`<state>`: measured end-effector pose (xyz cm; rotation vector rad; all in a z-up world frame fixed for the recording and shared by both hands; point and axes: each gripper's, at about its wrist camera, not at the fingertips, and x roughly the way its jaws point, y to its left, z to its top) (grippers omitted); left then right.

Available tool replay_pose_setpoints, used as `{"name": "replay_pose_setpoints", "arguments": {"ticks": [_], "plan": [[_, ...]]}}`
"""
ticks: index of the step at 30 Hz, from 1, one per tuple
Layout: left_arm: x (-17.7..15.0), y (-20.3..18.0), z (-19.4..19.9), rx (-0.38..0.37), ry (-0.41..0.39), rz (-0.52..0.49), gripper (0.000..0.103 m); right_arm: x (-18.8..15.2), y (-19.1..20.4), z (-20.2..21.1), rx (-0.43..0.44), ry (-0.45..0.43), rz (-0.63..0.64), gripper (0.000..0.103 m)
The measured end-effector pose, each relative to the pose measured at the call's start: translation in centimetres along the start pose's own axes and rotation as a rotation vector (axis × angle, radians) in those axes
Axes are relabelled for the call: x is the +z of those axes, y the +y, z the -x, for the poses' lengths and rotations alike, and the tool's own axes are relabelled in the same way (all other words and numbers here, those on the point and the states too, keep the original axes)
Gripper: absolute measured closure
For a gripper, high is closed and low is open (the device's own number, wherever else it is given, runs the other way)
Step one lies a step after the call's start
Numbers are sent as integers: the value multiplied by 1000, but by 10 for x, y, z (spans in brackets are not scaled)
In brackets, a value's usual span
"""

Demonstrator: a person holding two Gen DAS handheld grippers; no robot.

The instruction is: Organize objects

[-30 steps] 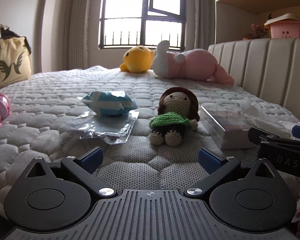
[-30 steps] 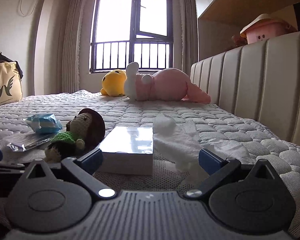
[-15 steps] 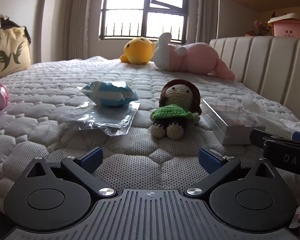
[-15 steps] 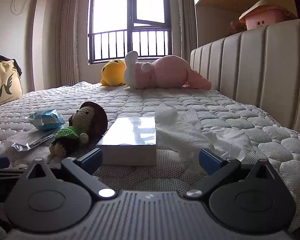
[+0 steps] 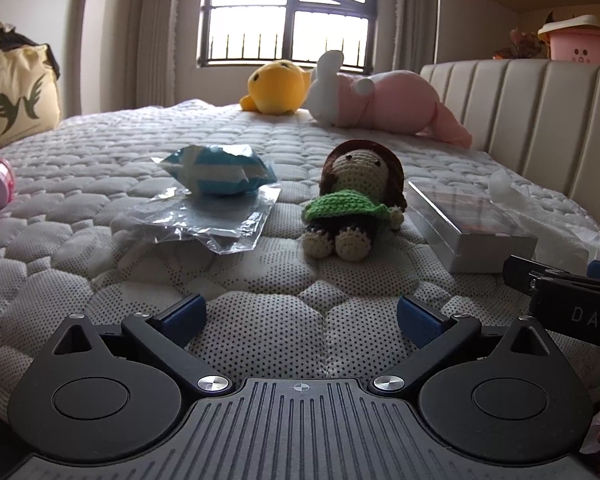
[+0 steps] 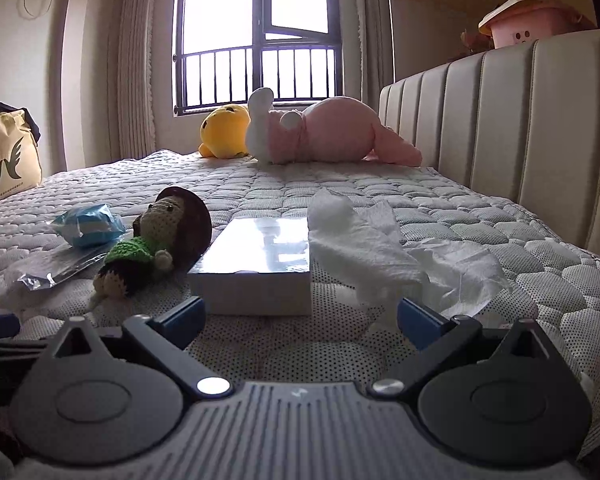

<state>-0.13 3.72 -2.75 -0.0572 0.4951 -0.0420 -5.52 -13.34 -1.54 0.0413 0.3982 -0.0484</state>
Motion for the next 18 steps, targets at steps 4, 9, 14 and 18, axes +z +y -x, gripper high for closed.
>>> {"name": "replay_pose_setpoints", "arguments": {"ticks": [4, 9, 14, 18], "plan": [[0, -1, 1, 7, 5, -8, 0, -1, -2, -3, 7, 32, -15, 0], [-1, -3, 0, 15, 13, -14, 0, -2, -2, -4, 7, 48, -20, 0], [-2, -4, 0, 19, 23, -18, 0, -3, -1, -5, 6, 57, -12, 0], [-2, -5, -1, 24, 41, -23, 0, -4, -2, -7, 8, 77, -14, 0]]}}
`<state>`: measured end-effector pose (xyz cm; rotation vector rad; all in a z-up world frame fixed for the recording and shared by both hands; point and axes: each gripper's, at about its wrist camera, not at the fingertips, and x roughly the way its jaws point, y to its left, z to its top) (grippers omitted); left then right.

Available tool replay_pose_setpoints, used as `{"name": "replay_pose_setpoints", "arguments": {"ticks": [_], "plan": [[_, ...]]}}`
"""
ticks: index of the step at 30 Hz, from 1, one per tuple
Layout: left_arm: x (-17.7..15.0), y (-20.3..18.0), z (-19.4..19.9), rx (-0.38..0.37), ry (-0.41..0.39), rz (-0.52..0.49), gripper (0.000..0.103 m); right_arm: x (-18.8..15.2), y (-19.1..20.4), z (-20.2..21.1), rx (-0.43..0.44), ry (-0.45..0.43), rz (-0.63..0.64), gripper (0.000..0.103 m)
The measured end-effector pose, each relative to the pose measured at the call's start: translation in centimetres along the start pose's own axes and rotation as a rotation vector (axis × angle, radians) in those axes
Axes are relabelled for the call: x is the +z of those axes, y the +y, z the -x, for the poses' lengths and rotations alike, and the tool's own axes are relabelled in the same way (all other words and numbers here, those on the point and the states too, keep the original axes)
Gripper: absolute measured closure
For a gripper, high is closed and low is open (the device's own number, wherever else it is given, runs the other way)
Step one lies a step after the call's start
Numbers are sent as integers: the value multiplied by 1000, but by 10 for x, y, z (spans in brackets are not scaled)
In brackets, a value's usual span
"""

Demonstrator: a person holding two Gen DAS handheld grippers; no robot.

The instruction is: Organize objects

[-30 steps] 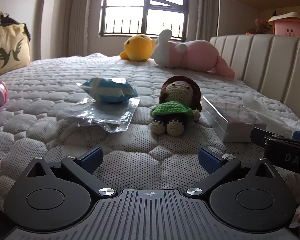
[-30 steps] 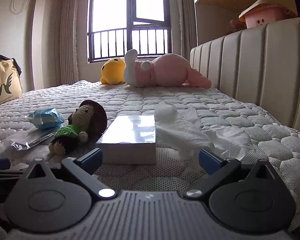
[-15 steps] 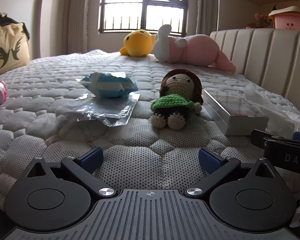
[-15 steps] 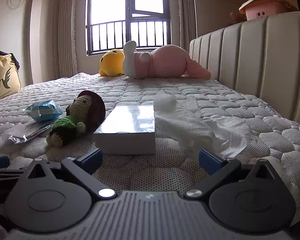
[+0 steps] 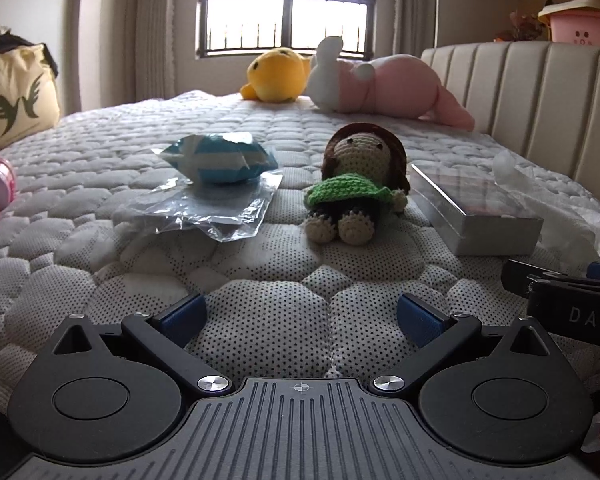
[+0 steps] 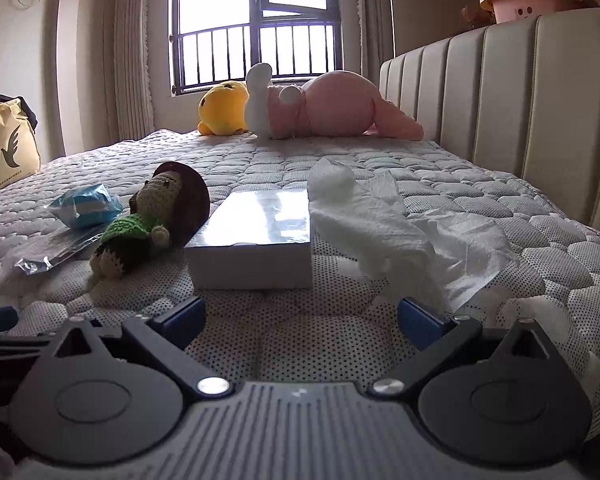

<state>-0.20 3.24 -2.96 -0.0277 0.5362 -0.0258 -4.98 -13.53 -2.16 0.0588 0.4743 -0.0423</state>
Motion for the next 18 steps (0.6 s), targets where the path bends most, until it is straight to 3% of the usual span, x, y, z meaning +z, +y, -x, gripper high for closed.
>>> {"name": "replay_pose_setpoints", "arguments": {"ticks": [18], "plan": [[10, 10, 3, 40, 23, 21, 0, 1, 2, 2, 1, -2, 11, 0]]}}
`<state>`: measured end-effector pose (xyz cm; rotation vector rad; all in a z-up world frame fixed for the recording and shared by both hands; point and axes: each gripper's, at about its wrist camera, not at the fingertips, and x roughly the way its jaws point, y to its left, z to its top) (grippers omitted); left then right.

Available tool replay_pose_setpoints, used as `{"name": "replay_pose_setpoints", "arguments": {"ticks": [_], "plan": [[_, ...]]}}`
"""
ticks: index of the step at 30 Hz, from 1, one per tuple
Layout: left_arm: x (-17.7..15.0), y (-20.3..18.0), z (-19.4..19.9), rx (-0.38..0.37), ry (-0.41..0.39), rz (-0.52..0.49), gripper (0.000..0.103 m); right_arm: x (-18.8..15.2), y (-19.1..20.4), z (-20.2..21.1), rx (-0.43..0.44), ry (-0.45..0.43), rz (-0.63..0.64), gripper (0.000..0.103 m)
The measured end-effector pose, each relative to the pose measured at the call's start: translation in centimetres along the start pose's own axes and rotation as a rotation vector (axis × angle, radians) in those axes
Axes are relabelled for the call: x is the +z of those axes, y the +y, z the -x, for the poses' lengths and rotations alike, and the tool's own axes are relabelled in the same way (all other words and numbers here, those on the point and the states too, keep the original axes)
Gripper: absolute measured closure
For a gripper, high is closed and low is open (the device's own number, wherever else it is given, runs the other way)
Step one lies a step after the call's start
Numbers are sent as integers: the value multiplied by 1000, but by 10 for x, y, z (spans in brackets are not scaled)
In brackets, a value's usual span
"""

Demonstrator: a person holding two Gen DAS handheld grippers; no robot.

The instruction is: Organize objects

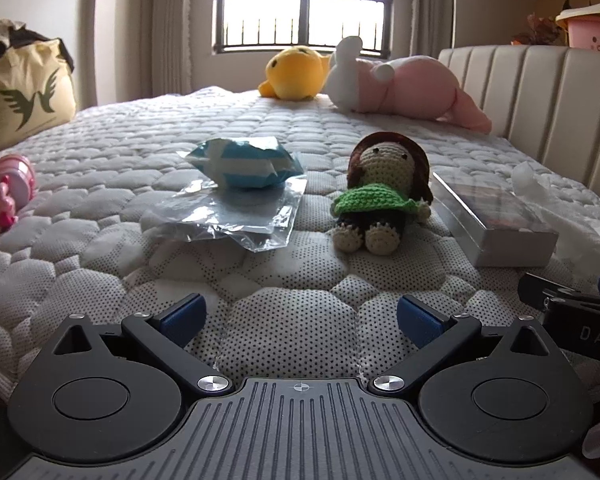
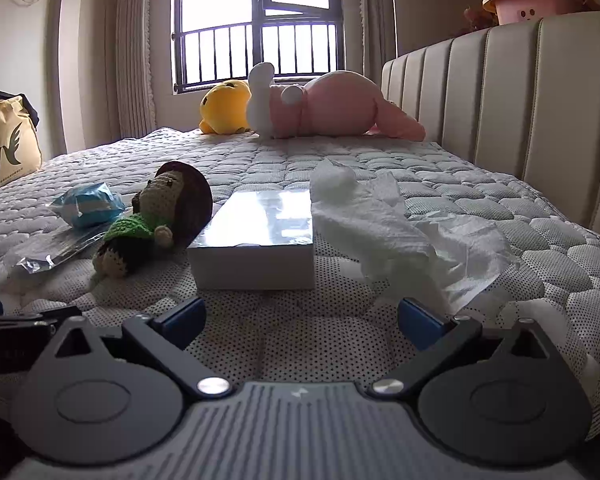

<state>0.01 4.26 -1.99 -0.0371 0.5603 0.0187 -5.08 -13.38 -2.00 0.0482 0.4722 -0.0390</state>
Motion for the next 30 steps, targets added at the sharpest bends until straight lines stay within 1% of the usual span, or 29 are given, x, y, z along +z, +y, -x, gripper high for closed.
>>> {"name": "replay_pose_setpoints", "arguments": {"ticks": [3, 12, 18, 30], "plan": [[0, -2, 0, -23, 9, 0, 0, 0, 0, 0, 0, 1, 4, 0], [0, -14, 4, -39, 35, -29, 0, 1, -5, 4, -12, 33, 7, 0], [1, -18, 6, -41, 40, -34, 0, 4, -12, 10, -18, 29, -22, 0], [1, -17, 6, -38, 49, -22, 0, 4, -10, 10, -7, 32, -12, 0]]}}
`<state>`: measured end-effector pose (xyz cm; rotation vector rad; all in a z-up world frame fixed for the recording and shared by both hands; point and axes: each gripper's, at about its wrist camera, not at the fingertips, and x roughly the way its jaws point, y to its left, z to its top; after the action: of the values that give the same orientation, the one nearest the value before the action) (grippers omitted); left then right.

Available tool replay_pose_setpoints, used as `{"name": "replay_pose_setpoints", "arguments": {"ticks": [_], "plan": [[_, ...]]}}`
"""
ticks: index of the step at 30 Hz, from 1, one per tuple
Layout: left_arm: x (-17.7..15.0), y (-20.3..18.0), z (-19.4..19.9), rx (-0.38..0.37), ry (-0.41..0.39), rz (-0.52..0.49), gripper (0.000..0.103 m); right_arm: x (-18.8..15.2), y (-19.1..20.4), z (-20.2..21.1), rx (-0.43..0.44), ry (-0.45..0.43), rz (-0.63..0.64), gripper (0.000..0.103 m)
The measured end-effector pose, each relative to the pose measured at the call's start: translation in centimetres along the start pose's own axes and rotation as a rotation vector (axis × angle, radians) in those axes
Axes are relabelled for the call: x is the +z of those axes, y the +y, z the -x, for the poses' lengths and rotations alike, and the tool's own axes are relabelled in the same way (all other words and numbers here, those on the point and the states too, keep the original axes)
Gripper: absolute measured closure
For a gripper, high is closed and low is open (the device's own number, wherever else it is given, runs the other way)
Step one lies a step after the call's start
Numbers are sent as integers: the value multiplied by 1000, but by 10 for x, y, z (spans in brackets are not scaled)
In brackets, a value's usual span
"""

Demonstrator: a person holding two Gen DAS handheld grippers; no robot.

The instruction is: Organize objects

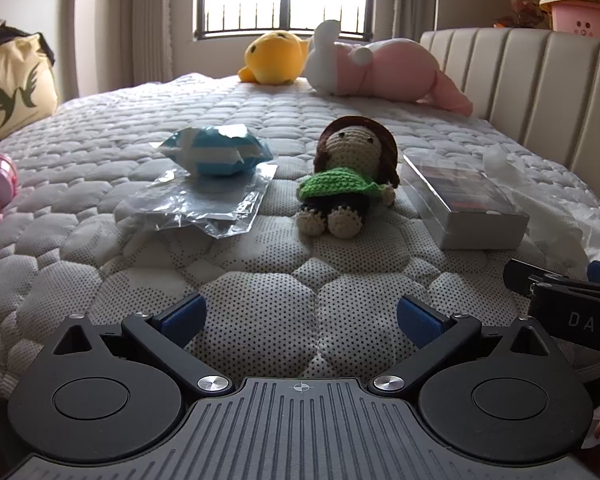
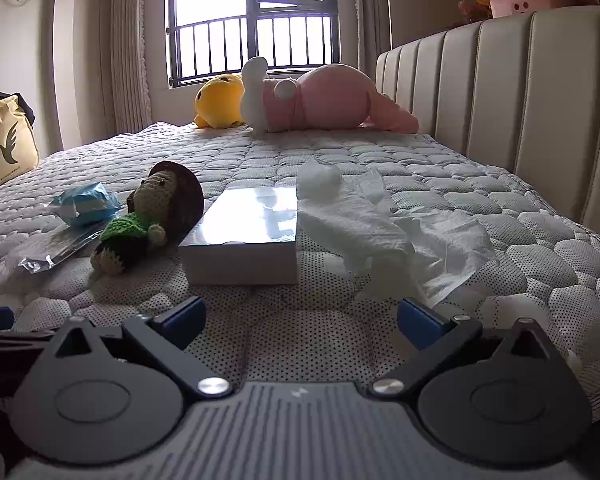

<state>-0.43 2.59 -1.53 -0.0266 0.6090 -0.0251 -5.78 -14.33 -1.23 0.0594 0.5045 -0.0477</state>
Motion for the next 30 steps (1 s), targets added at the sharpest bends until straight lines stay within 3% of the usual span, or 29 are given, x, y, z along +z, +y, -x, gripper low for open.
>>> {"name": "replay_pose_setpoints", "arguments": {"ticks": [9, 16, 22, 27, 30], "plan": [[0, 1, 0, 0, 0, 5, 0, -1, 1, -2, -2, 7, 11, 0], [-1, -1, 5, 10, -46, -15, 0, -1, 0, -1, -1, 6, 7, 0], [0, 0, 2, 8, -29, -13, 0, -1, 1, -1, 5, 7, 8, 0], [-2, -4, 12, 17, -106, -53, 0, -1, 0, -2, 8, 11, 4, 0], [0, -5, 9, 15, -80, -49, 0, -2, -1, -2, 13, 13, 2, 0]]}}
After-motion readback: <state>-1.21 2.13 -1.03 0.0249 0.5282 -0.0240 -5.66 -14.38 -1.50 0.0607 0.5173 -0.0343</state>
